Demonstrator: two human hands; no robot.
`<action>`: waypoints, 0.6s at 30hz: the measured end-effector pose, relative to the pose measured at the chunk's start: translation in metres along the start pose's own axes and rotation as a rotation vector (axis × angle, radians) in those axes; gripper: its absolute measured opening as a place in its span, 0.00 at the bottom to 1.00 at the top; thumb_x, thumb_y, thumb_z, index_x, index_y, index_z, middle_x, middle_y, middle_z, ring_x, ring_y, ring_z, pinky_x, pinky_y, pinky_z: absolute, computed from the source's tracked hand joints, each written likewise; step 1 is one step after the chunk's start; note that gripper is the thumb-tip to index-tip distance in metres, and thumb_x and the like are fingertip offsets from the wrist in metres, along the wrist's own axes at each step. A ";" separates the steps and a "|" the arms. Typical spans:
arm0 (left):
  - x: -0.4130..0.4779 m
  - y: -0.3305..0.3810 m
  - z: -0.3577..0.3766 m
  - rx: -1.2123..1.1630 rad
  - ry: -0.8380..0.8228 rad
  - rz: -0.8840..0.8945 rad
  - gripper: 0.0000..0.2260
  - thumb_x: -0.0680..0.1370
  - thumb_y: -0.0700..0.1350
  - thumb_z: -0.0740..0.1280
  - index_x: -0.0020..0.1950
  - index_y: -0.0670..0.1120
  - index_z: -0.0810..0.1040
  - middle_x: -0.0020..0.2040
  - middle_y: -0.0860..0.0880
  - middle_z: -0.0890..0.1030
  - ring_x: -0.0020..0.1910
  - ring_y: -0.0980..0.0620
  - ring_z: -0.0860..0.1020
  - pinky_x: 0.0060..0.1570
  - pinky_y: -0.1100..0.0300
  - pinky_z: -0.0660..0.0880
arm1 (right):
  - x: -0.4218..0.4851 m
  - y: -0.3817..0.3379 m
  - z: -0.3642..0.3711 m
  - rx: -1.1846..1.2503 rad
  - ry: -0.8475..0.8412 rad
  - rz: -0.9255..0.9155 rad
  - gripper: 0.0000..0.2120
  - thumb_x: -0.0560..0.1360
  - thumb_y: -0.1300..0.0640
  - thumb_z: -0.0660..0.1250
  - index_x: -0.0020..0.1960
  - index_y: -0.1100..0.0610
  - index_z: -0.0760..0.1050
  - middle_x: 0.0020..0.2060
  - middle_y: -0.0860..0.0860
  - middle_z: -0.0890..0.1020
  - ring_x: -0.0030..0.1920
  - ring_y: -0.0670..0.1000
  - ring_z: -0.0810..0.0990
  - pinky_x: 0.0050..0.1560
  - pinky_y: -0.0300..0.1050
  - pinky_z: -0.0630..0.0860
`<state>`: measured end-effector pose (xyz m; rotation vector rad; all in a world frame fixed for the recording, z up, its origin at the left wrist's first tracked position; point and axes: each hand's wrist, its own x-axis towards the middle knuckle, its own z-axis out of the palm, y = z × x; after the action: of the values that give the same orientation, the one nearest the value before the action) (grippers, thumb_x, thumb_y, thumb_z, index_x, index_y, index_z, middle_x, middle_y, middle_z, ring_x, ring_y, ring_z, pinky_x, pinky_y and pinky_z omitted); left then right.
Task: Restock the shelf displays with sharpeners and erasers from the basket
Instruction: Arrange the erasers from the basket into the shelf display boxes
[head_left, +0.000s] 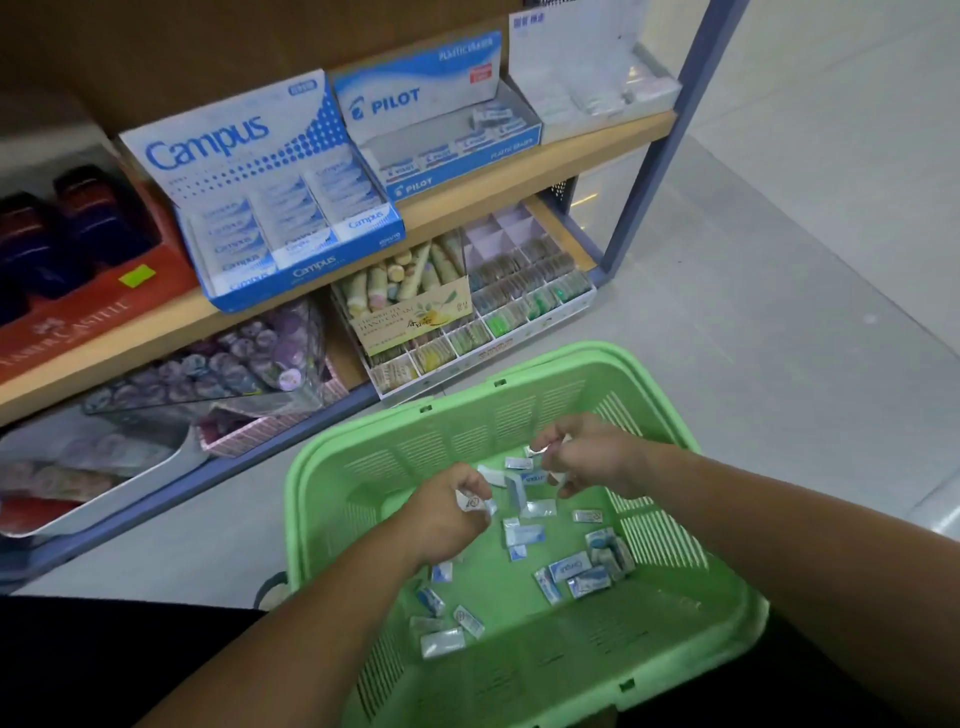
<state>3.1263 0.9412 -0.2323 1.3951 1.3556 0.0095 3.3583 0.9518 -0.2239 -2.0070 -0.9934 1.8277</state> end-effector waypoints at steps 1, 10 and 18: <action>-0.005 0.005 -0.005 0.001 -0.005 0.019 0.05 0.80 0.43 0.71 0.52 0.52 0.77 0.50 0.50 0.79 0.32 0.53 0.75 0.27 0.67 0.70 | -0.009 -0.009 -0.002 -0.032 -0.032 -0.008 0.14 0.76 0.71 0.66 0.57 0.59 0.78 0.53 0.59 0.79 0.49 0.57 0.81 0.44 0.51 0.84; -0.076 0.087 -0.066 -0.031 0.026 0.275 0.06 0.77 0.52 0.74 0.50 0.53 0.80 0.44 0.49 0.82 0.31 0.52 0.74 0.31 0.60 0.73 | -0.109 -0.108 -0.006 -0.320 -0.099 -0.153 0.19 0.68 0.74 0.62 0.51 0.59 0.84 0.22 0.53 0.77 0.25 0.52 0.77 0.48 0.56 0.82; -0.134 0.166 -0.131 0.049 0.075 0.373 0.12 0.75 0.50 0.76 0.49 0.53 0.74 0.45 0.46 0.83 0.38 0.51 0.78 0.34 0.56 0.77 | -0.170 -0.174 -0.024 -0.001 -0.137 -0.273 0.09 0.79 0.60 0.70 0.59 0.58 0.81 0.42 0.57 0.83 0.20 0.51 0.64 0.27 0.42 0.71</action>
<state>3.1081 0.9854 0.0133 1.6867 1.1447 0.2798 3.3299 0.9795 0.0179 -1.6672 -1.2377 1.8308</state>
